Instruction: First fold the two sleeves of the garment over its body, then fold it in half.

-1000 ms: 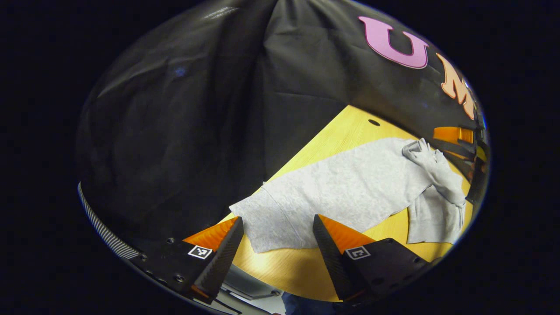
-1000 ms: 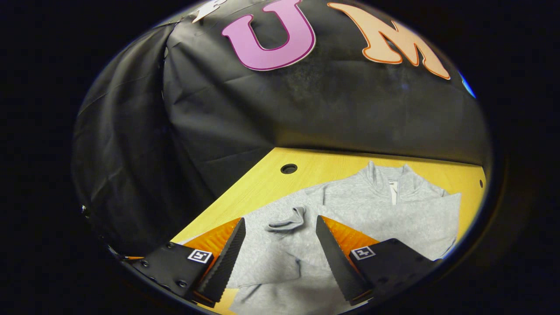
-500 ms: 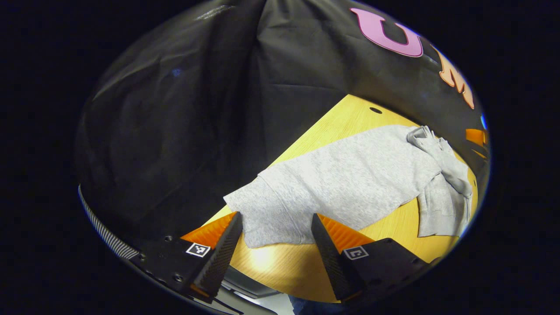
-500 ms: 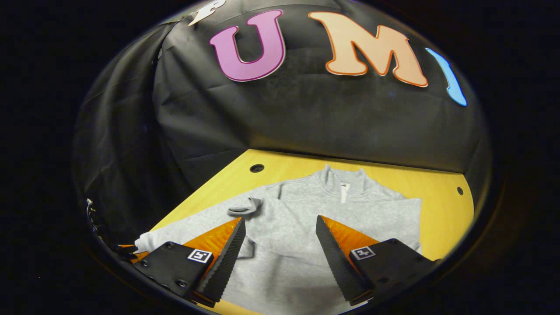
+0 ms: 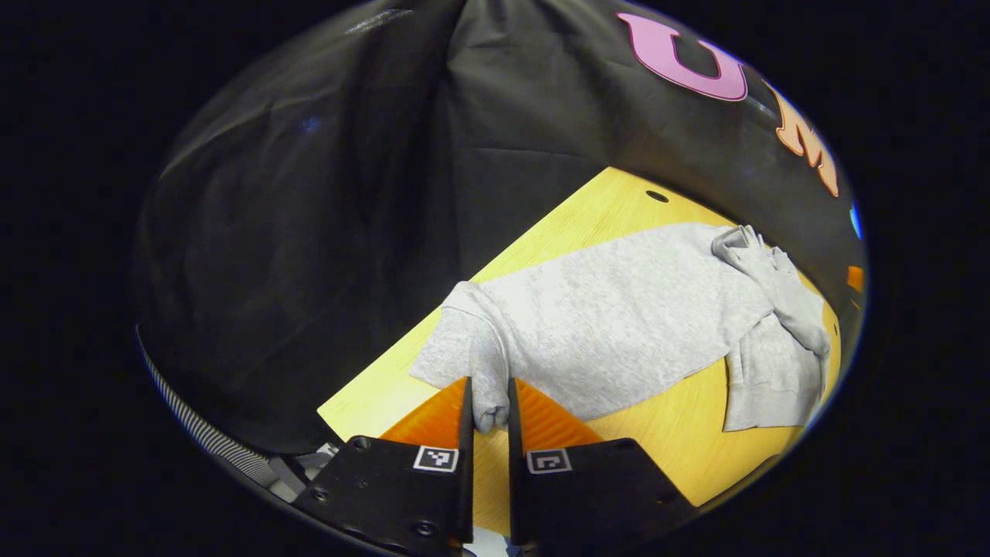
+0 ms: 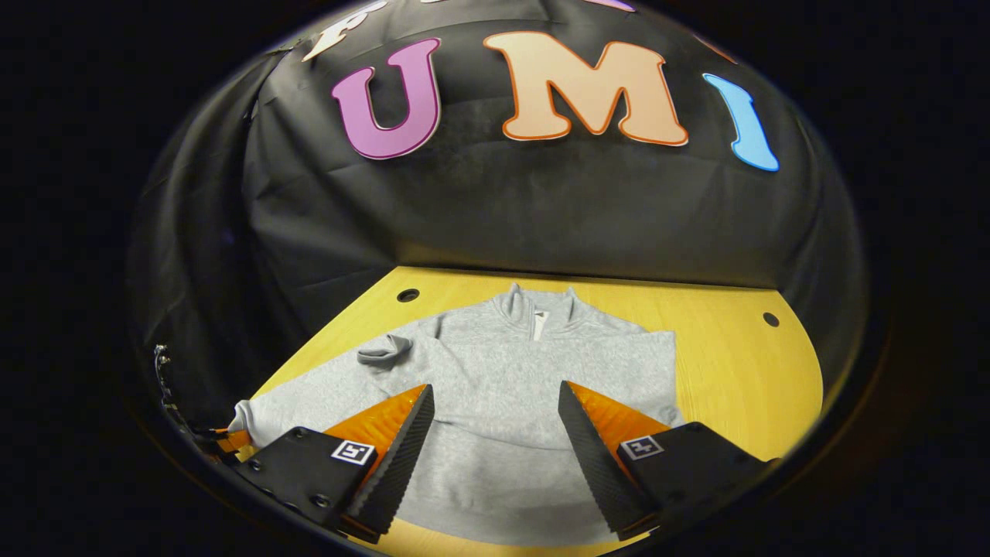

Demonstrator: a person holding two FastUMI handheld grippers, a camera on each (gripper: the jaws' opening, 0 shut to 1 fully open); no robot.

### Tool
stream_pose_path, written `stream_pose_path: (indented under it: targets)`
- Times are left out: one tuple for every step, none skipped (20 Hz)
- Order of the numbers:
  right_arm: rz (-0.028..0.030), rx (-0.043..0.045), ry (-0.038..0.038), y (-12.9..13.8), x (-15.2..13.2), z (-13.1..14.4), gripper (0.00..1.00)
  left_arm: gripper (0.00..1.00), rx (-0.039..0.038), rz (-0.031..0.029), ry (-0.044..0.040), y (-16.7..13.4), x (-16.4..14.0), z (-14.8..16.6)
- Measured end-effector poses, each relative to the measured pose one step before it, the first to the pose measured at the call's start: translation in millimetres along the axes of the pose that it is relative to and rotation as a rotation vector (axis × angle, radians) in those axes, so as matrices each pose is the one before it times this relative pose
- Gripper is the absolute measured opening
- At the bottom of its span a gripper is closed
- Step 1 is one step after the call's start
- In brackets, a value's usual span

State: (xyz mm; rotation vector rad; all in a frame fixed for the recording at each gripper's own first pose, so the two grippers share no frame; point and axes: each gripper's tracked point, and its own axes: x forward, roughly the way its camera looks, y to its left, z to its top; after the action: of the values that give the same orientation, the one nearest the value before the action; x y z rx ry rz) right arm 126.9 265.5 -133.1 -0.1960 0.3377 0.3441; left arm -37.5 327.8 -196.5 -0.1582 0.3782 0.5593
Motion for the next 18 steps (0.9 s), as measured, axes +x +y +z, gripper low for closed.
stream_pose_path:
  targets:
    - [-0.00514,0.00536,-0.00074,-4.33,-3.63,-1.28,0.99,0.16,0.00094,0.00776,0.00143,-1.14,1.06,-0.53]
    - [-0.00495,0.0045,0.00047,-4.33,-4.33,-1.71,0.99,0.11,0.00205,0.0064,-0.00016,-0.3,-1.39,0.38]
    - [-0.00667,0.00145,0.00115,-4.59,-3.92,-1.87,0.99,0.1,0.00494,-0.00761,-0.00105,-1.89,-0.03,0.52]
    - [-0.00812,-0.00074,0.00049,-5.29,-3.89,-1.43,0.99,0.08,0.00458,-0.01521,0.00013,-2.96,-0.75,0.11]
    - [-0.00884,-0.00163,-0.00002,-4.75,-2.48,-0.47,0.96,0.07,0.00196,-0.0047,0.00332,0.13,-0.47,0.23]
    - [-0.00847,-0.00114,-0.00035,-5.67,-4.64,-0.36,0.99,0.05,-0.00166,0.00012,0.00421,0.68,0.06,0.33]
    - [-0.00534,0.00199,-0.0033,-4.18,-3.48,1.05,0.99,0.04,-0.00502,-0.00427,0.00591,-1.91,-0.43,0.72]
    - [-0.00613,0.00304,-0.00216,-4.54,-3.73,0.17,0.99,0.03,-0.01125,-0.00691,0.00814,-4.06,-1.15,-0.5]
    - [-0.008,0.00172,-0.00292,-4.78,-3.13,0.29,0.96,0.03,-0.01274,-0.01563,0.00851,-6.98,-0.97,0.2]
    - [-0.00939,0.00073,-0.00304,-5.75,-3.32,0.52,0.99,0.03,-0.01006,-0.01629,0.00384,-8.48,-3.03,-0.64]
    - [-0.00858,0.00179,-0.00163,-4.75,-2.62,-0.06,0.96,0.03,-0.00951,-0.02218,0.00085,-9.2,-3.43,1.91]
    - [-0.00618,0.00459,-0.00086,-4.22,-3.87,-0.62,0.99,0.04,-0.00925,-0.02628,-0.00999,-12.04,-5.34,5.76]
    - [-0.00499,0.00593,-0.00043,-4.46,-3.31,0.04,0.99,0.03,-0.00229,-0.02782,-0.01128,-11.38,-4.14,6.08]
    - [-0.00576,0.00517,0.00043,-4.43,-2.2,-2.2,0.99,0.03,0.00212,-0.03313,-0.01283,-14.45,-4.32,6.74]
    - [-0.00571,0.0043,-0.00069,-4.55,-2.41,-0.82,0.99,0.03,0.00647,-0.03667,-0.01164,-15.93,-3.69,7.75]
    - [-0.00656,0.00282,-0.00157,-5.06,-2.69,-1.14,0.96,0.03,0.0112,-0.03129,-0.01316,-14.68,-2.38,8.47]
    - [-0.00594,0.00208,-0.00044,-5.3,-3.37,-1.08,0.96,0.03,0.0156,-0.03602,-0.01066,-16.98,-2.45,8.82]
    - [-0.00791,-0.00015,-0.00069,-5.93,-3.58,-1.54,0.96,0.03,0.01569,-0.02851,-0.01322,-16.02,-2.14,9.54]
